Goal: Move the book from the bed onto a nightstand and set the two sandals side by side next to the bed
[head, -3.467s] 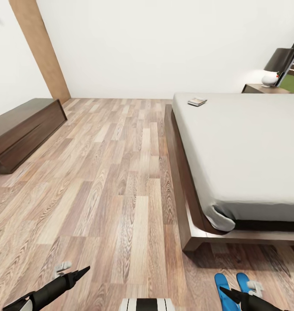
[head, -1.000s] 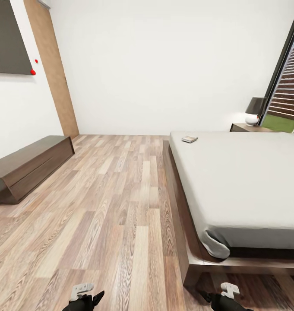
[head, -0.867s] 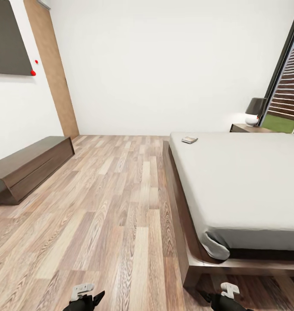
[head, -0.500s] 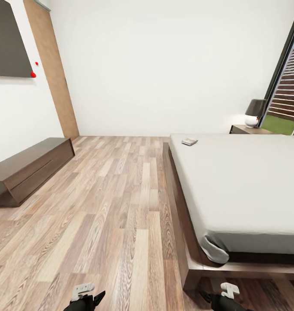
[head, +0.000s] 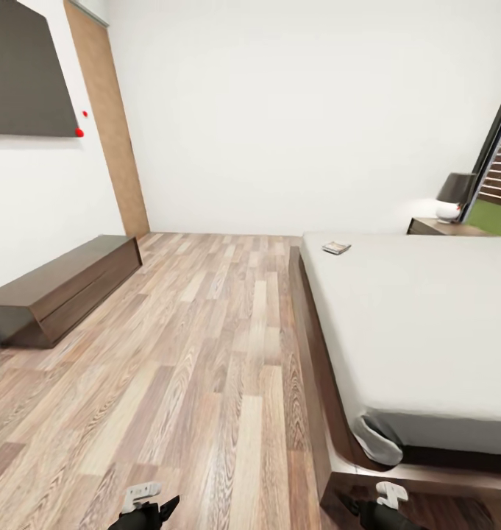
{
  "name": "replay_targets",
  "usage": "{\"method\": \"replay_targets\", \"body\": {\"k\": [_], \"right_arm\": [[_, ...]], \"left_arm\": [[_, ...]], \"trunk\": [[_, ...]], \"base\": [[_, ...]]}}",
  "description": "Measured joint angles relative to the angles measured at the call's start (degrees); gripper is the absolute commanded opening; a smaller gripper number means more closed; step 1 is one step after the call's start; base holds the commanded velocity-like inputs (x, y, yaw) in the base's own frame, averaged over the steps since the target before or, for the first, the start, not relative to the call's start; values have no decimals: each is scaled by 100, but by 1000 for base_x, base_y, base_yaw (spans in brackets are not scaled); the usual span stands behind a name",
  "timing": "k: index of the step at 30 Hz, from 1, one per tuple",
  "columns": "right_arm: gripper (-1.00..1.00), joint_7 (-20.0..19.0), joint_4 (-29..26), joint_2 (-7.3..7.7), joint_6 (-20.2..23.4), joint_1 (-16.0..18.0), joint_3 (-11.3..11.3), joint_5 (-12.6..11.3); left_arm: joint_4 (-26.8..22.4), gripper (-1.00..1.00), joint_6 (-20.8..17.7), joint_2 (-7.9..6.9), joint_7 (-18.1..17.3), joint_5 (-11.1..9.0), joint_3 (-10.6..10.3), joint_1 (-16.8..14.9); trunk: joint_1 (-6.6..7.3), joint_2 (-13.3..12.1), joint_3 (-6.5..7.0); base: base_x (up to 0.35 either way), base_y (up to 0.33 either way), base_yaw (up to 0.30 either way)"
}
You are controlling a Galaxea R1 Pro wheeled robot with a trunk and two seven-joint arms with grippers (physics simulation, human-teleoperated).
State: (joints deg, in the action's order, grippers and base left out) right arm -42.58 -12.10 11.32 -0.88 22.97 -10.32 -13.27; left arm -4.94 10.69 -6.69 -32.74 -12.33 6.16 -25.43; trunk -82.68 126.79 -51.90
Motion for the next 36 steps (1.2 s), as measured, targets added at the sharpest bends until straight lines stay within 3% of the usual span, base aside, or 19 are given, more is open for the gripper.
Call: {"method": "replay_targets", "body": {"k": [36], "right_arm": [[100, 1, 0, 0, 0, 2, 0, 1]], "left_arm": [[0, 100, -2, -1, 0, 0, 0, 0]], "trunk": [[791, -1444, 646]], "base": [[0, 0, 254]]}}
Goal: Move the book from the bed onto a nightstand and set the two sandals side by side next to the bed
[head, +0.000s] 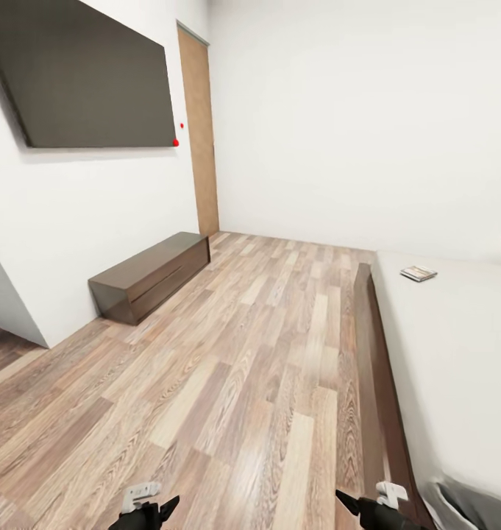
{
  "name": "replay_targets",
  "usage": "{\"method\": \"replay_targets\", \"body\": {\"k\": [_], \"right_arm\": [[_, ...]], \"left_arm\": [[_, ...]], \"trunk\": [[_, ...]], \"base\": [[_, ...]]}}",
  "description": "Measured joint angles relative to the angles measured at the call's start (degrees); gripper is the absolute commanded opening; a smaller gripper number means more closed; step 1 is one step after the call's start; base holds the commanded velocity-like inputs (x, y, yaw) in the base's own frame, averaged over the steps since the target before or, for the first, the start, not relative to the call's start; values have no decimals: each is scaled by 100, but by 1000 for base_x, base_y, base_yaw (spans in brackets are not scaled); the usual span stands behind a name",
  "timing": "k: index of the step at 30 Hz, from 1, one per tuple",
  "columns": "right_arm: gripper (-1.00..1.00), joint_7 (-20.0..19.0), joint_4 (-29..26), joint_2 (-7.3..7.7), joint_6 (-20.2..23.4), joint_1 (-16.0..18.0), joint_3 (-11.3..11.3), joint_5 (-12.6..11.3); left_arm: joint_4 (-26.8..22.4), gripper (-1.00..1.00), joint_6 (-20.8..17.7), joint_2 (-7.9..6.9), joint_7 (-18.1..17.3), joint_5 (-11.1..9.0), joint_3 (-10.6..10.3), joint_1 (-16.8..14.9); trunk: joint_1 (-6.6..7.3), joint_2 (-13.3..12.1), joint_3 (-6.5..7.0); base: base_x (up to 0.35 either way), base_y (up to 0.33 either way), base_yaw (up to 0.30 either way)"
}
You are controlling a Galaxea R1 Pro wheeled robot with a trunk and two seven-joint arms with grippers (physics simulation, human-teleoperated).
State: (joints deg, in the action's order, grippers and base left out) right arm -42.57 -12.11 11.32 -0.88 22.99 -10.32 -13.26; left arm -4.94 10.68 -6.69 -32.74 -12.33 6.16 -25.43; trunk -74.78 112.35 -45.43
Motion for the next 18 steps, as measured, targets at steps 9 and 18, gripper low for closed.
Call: {"method": "replay_targets", "body": {"k": [9, 18], "right_arm": [[100, 0, 0, 0, -1, 0, 0, 2], [100, 0, -1, 0, 0, -2, 1, 2]], "left_arm": [[0, 100, 0, 0, 0, 0, 0, 0], [1, 100, 0, -5, -2, 1, -1, -1]], "trunk": [[198, -361, 162], [264, -483, 216]], "base": [[0, 0, 174], [0, 0, 125]]}}
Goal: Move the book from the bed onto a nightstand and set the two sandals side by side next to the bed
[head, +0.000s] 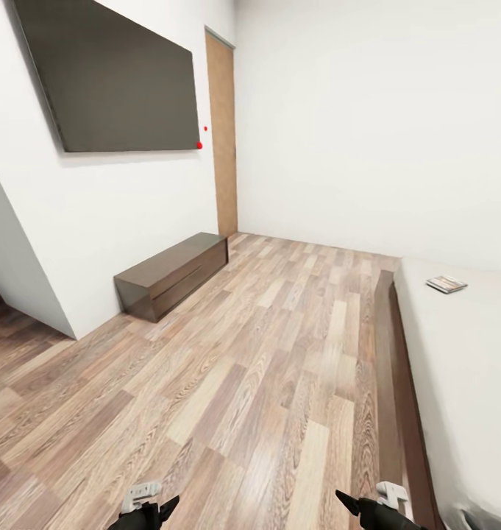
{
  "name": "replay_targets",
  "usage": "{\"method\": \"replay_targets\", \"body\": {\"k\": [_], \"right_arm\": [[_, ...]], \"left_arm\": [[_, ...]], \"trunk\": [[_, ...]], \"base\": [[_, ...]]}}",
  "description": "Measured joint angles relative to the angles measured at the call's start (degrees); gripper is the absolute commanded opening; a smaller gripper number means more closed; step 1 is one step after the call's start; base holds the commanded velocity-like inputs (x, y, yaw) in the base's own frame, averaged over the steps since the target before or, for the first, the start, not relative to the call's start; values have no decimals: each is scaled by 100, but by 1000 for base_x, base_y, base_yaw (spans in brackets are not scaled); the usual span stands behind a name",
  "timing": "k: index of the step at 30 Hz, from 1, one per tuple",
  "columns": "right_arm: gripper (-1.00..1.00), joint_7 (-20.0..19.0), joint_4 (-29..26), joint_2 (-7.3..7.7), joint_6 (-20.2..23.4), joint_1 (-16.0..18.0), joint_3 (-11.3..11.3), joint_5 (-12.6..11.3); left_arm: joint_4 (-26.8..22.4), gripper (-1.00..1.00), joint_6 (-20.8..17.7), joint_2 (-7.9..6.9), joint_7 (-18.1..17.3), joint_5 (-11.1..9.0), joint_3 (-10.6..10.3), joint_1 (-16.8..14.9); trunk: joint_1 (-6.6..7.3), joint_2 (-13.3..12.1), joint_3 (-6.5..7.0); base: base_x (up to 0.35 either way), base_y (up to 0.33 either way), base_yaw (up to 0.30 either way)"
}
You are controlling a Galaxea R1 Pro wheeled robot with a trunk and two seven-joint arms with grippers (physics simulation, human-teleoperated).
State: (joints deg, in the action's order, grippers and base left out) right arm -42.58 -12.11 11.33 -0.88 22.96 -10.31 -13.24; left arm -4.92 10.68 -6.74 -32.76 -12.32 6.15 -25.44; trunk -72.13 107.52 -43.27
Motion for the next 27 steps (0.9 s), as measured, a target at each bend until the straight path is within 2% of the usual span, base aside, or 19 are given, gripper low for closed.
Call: {"method": "replay_targets", "body": {"k": [20, 27], "right_arm": [[100, 0, 0, 0, 0, 2, -1, -6], [100, 0, -1, 0, 0, 2, -1, -6]], "left_arm": [[1, 100, -1, -2, -6, -17, 8, 0], [2, 100, -3, -2, -5, -17, 9, -1]], "trunk": [[0, 0, -9], [0, 0, -47]], "base": [[0, 0, 5], [0, 0, -80]]}}
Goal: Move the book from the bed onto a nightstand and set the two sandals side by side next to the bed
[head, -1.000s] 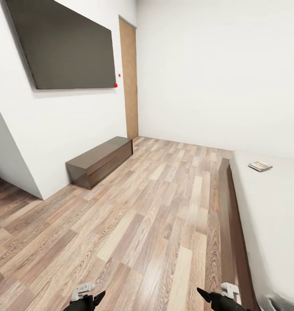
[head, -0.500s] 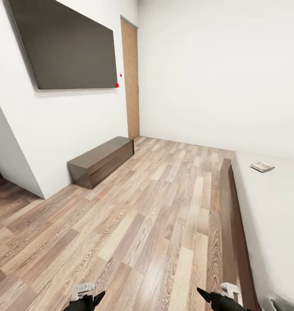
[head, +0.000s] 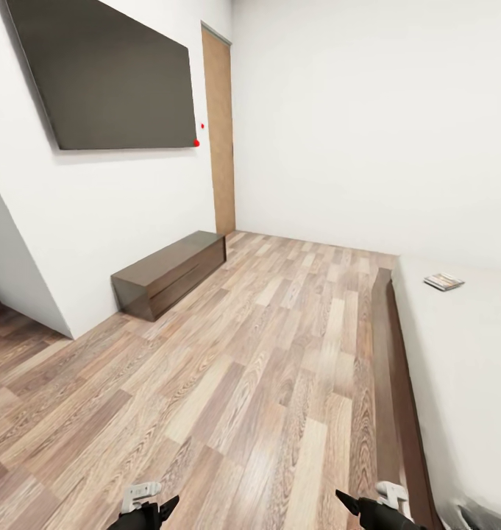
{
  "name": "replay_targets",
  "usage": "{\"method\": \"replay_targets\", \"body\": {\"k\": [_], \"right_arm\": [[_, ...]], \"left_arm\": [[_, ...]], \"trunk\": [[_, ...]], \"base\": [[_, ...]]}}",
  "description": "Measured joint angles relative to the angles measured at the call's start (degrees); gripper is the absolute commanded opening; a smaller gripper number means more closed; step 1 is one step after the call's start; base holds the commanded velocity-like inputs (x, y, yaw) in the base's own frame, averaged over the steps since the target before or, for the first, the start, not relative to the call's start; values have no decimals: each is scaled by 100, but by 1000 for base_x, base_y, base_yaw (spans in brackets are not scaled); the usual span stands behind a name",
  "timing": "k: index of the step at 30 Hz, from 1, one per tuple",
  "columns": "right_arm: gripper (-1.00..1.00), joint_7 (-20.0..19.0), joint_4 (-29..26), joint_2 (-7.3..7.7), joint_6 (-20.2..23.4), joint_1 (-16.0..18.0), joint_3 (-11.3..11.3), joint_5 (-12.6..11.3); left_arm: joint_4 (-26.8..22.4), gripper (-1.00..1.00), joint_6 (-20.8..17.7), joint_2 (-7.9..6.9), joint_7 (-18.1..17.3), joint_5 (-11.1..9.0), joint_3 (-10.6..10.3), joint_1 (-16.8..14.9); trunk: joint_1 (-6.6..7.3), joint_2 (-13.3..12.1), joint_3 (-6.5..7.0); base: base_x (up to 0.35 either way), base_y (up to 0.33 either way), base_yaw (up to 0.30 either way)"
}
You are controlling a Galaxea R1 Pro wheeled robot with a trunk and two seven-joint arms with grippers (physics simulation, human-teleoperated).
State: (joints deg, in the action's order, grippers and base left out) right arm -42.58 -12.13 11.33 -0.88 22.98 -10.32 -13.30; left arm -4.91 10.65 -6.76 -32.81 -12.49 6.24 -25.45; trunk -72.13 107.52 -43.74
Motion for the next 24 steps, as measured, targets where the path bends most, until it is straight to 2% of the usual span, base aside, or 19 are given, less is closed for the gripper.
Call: {"method": "replay_targets", "body": {"k": [24], "right_arm": [[100, -8, 1, 0, 0, 0, -1, 0]], "left_arm": [[-1, 100, 2, 0, -9, 6, 0, 1]], "trunk": [[0, 0, -11]], "base": [[0, 0, -5]]}}
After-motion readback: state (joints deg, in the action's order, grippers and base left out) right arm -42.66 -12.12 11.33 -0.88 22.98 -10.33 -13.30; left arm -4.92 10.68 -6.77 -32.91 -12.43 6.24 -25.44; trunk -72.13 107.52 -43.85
